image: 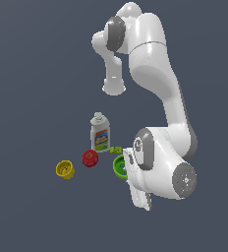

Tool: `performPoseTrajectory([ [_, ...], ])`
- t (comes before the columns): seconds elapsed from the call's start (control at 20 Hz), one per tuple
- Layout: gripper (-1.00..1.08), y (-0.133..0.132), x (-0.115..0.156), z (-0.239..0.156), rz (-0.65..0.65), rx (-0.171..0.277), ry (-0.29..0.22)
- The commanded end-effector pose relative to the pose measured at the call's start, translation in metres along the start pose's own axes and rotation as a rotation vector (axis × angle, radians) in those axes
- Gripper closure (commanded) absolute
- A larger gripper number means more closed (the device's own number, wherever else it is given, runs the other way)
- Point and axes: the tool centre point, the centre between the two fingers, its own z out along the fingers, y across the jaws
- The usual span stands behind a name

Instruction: Pick up a designated object from a clutter of objects.

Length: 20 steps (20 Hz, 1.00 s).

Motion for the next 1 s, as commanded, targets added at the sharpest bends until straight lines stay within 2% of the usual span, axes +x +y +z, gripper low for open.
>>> performPoseTrajectory([
  [0.0,1.08,0.001,0.001,-0.001,0.000,0.001,0.000],
  [0.5,1.08,0.025,0.007,-0.018,0.000,0.000,0.000],
  [0.95,1.08,0.078,0.023,-0.054,-0.001,0.000,-0.002],
])
